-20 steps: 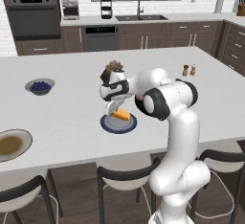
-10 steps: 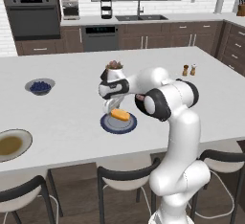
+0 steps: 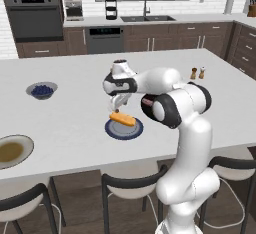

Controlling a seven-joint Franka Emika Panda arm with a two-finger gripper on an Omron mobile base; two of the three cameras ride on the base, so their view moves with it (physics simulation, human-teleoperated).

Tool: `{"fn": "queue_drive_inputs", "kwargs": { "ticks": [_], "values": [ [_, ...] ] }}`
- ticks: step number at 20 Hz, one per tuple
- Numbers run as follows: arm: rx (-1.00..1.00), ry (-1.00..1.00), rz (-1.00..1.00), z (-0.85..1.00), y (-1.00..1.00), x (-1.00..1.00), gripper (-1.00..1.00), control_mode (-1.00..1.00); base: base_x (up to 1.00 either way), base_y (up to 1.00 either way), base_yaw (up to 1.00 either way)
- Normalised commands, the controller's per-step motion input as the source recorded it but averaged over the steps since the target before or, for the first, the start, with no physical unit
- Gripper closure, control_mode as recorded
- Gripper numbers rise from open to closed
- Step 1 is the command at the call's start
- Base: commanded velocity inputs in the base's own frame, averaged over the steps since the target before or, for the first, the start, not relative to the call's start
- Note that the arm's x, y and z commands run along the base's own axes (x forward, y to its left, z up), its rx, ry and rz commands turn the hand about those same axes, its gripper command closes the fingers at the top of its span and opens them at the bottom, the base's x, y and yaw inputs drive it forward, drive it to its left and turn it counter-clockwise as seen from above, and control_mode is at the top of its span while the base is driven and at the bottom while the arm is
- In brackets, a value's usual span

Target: Place one bun and one sausage from the bowl on each plate.

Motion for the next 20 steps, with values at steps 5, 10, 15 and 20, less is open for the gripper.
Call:
{"fn": "queue_drive_inputs", "kwargs": {
  "ticks": [5,10,15,20],
  "values": [
    [0.03,-0.01,0.0,0.27,-0.91,0.05,-1.0,-1.0,0.0,0.0,0.0],
    [0.06,0.01,-0.01,0.04,-1.0,0.37,-1.0,-1.0,0.0,0.0,0.0],
    [0.19,0.2,-0.45,0.27,-0.83,0.24,-1.0,-1.0,0.0,0.0,0.0],
    [0.11,0.35,-0.54,0.24,-0.79,0.0,-1.0,-1.0,0.0,0.0,0.0]
  ]
}}
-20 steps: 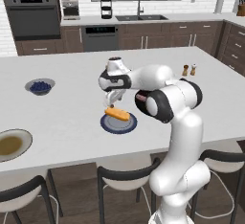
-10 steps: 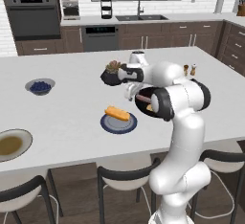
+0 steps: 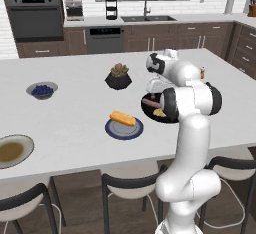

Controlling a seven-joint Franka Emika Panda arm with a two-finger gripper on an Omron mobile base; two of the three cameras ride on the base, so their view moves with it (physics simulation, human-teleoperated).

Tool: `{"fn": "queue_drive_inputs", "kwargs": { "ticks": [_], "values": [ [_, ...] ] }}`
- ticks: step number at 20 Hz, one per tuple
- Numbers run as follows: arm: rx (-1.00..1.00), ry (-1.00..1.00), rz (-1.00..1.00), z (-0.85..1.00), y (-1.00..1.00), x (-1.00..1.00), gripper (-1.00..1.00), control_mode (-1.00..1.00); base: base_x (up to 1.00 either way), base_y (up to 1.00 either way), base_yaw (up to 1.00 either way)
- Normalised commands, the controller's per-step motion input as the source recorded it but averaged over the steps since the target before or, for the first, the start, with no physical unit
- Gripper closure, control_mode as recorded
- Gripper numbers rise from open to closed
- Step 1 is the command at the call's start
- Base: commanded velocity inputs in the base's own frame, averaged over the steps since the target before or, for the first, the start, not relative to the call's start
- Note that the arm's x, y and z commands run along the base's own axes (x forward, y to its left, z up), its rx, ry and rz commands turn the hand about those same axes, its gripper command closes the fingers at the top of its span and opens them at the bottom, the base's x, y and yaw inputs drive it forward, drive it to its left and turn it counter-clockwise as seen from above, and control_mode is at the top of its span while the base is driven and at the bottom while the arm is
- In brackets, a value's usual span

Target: Place one bun and one sausage from the bowl on each plate.

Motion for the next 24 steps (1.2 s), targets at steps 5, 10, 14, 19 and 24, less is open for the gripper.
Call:
{"fn": "queue_drive_inputs", "kwargs": {
  "ticks": [5,10,14,19,24],
  "values": [
    [-0.13,0.33,-0.6,-0.04,-0.14,-0.02,-1.0,-1.0,0.0,0.0,0.0],
    [-0.13,0.29,-0.46,-0.27,0.0,0.03,-1.0,-1.0,0.0,0.0,0.0],
    [-0.16,0.05,-0.24,-0.44,-0.01,0.0,-1.0,-1.0,0.0,0.0,0.0],
    [-0.05,0.0,-0.13,-0.69,0.0,-0.01,-1.0,-1.0,0.0,0.0,0.0],
    [-0.15,0.13,-0.15,-0.23,0.0,0.21,-1.0,-1.0,0.0,0.0,0.0]
  ]
}}
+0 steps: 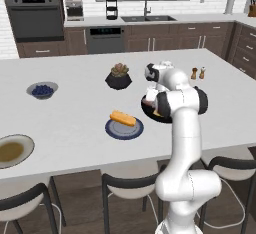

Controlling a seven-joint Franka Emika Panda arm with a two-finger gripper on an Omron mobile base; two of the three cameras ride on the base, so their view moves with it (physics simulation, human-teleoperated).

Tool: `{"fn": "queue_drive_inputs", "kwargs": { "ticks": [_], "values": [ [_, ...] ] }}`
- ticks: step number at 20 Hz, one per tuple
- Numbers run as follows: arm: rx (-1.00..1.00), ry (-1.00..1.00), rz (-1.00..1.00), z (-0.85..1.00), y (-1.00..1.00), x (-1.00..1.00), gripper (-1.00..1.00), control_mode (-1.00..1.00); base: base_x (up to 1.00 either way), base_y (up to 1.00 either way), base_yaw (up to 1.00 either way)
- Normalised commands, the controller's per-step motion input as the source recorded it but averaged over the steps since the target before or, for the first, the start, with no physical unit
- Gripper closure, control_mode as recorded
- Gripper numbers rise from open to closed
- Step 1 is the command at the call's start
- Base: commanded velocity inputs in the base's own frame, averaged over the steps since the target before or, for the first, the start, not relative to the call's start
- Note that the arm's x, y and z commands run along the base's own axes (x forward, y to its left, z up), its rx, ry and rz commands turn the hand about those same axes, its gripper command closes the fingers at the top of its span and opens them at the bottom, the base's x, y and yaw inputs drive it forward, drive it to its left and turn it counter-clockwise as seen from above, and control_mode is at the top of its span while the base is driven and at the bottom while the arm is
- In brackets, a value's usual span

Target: Place one bun and one sausage from the bowl on each plate.

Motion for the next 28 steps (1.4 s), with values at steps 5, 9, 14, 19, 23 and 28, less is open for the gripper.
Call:
{"fn": "queue_drive_inputs", "kwargs": {
  "ticks": [5,9,14,19,23,28],
  "values": [
    [-0.13,0.2,-0.22,0.08,0.0,0.0,-1.0,-1.0,0.0,0.0,0.0],
    [-0.07,0.07,-0.31,0.0,-0.1,0.02,-1.0,-1.0,0.0,0.0,0.0],
    [-0.01,-0.1,-0.17,-0.05,-0.05,0.0,-1.0,-1.0,0.0,0.0,0.0],
    [-0.05,-0.23,0.11,0.0,0.0,-0.43,-1.0,-1.0,0.0,0.0,0.0],
    [-0.09,-0.27,0.3,0.0,0.0,-0.63,-1.0,-1.0,0.0,0.0,0.0],
    [-0.01,-0.34,0.22,0.0,-0.05,-0.43,-1.0,-1.0,0.0,0.0,0.0]
  ]
}}
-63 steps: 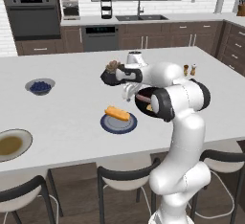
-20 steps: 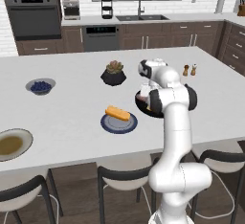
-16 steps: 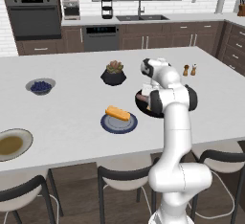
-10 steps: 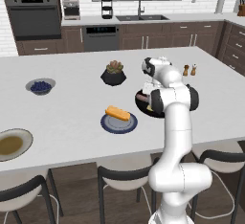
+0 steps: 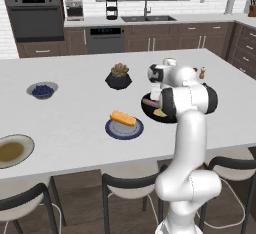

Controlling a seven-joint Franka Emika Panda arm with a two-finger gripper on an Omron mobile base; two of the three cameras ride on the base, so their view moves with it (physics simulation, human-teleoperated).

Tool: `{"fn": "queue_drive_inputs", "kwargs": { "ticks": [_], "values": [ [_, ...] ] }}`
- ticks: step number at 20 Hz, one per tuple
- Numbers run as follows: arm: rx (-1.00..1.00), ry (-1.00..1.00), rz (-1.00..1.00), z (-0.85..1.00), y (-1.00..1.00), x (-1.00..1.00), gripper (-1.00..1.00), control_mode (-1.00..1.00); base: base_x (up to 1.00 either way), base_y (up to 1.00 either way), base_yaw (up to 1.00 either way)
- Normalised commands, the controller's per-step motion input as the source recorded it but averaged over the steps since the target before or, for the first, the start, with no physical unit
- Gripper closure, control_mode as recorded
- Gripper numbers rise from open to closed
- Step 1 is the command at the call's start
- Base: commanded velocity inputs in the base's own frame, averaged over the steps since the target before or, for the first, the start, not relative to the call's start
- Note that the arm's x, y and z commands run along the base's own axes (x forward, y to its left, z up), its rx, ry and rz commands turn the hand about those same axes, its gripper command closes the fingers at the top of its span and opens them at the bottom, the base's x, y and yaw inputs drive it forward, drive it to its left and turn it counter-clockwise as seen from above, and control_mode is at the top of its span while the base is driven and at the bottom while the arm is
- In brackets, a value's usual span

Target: Place one bun and one sausage from the bowl on each plate.

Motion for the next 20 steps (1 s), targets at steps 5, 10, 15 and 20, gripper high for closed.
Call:
{"fn": "queue_drive_inputs", "kwargs": {
  "ticks": [5,10,15,20],
  "values": [
    [0.03,-0.23,0.0,0.0,0.0,0.06,-1.0,-1.0,0.0,0.0,0.0],
    [0.0,-0.16,0.0,0.0,0.0,0.12,-1.0,-1.0,0.0,0.0,0.0],
    [0.0,-0.18,0.0,0.0,0.0,0.25,-1.0,-1.0,0.0,0.0,0.0],
    [0.0,-0.07,0.0,-0.06,0.0,0.16,-1.0,-1.0,0.0,0.0,0.0]
  ]
}}
